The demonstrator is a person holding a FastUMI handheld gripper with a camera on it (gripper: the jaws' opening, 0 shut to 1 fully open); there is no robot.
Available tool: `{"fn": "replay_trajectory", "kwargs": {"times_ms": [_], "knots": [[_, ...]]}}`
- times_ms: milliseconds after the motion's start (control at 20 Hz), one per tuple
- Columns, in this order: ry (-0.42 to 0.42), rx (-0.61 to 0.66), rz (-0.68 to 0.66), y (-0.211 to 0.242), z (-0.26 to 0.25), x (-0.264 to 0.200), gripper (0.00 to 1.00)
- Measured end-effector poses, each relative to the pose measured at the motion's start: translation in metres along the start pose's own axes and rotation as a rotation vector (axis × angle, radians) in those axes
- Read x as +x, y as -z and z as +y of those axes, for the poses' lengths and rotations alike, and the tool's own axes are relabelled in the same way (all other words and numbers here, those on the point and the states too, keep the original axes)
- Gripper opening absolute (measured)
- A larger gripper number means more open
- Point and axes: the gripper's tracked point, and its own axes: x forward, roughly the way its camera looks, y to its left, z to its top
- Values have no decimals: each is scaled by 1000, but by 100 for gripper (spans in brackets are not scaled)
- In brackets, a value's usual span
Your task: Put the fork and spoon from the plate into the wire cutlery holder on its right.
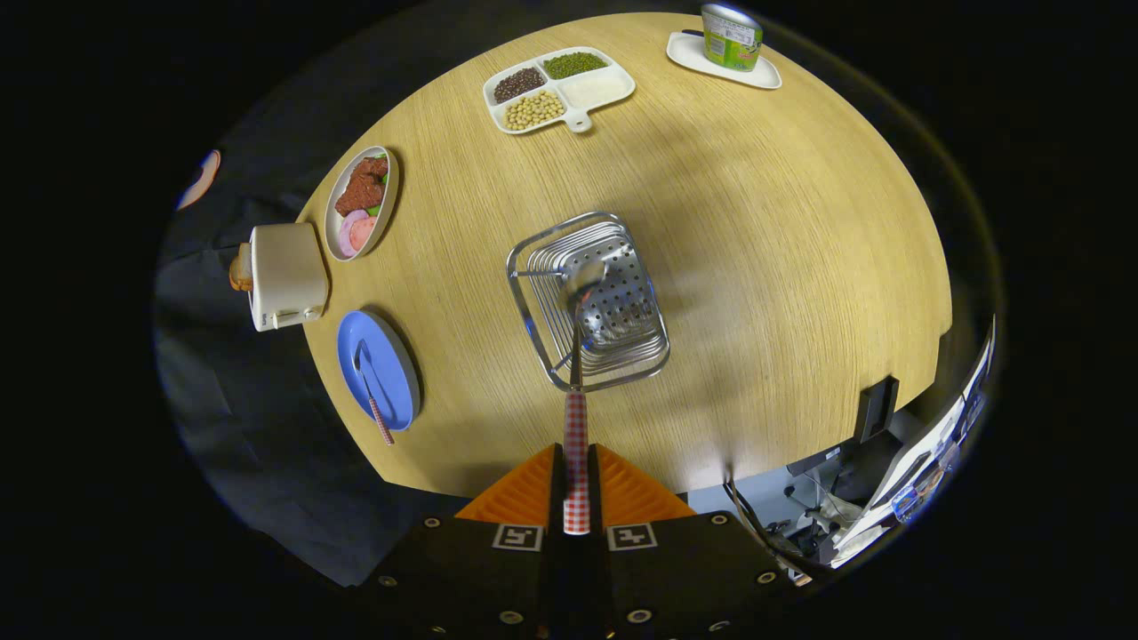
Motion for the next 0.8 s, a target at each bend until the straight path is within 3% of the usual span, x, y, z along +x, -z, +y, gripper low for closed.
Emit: {"fn": "replay_trajectory", "kwargs": {"times_ms": [400, 800], "knots": [[-69, 3, -117, -40, 9, -25, 18], [-114, -98, -325, -51, 47, -55, 48]]}}
